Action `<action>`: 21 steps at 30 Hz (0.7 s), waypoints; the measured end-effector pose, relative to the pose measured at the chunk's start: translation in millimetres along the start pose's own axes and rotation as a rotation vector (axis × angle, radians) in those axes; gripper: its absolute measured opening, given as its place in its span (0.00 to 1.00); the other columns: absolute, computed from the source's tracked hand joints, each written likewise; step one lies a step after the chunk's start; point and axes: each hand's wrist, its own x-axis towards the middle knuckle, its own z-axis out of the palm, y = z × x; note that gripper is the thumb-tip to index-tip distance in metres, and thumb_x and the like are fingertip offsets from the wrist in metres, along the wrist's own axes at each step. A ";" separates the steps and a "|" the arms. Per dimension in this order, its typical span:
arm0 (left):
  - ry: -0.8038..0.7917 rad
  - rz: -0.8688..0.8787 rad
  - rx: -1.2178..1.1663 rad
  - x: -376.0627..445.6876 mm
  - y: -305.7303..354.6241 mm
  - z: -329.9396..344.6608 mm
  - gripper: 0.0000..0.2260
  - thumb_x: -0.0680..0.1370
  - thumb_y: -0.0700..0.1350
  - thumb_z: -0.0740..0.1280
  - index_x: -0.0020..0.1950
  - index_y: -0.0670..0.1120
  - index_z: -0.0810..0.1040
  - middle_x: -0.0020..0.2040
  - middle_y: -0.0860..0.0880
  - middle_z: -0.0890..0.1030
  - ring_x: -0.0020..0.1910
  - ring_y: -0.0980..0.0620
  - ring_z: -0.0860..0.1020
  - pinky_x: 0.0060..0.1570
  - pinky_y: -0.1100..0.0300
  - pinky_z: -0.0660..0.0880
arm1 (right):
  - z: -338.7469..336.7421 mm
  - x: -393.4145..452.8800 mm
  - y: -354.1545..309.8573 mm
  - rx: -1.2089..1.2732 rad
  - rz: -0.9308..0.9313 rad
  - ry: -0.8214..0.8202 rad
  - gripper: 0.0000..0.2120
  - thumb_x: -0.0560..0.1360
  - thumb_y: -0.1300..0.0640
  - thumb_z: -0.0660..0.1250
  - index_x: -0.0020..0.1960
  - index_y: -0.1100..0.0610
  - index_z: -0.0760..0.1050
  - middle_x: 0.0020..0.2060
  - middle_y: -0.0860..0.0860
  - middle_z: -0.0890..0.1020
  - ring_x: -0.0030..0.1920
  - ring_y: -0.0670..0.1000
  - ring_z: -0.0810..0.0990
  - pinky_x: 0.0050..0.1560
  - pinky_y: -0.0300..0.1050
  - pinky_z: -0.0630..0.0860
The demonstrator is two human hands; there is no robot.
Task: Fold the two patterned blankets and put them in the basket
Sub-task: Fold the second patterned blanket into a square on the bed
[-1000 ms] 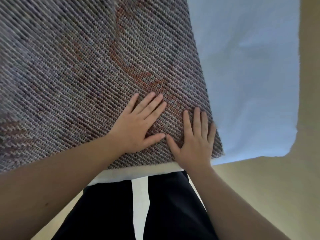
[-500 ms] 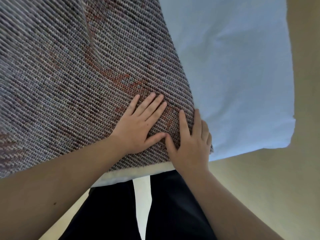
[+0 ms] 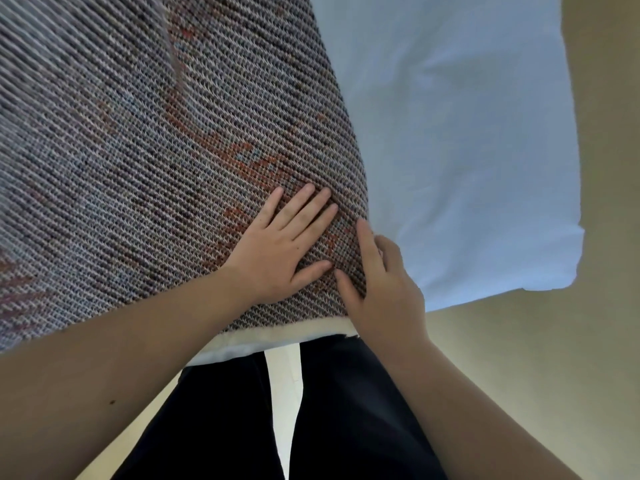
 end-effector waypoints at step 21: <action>0.004 -0.068 -0.051 -33.0 -8.3 -0.8 0.33 0.82 0.62 0.50 0.81 0.44 0.55 0.82 0.44 0.54 0.81 0.45 0.51 0.78 0.41 0.49 | 11.0 7.2 -27.9 -0.310 -0.230 -0.101 0.31 0.79 0.41 0.60 0.76 0.58 0.65 0.77 0.57 0.63 0.77 0.60 0.59 0.73 0.62 0.60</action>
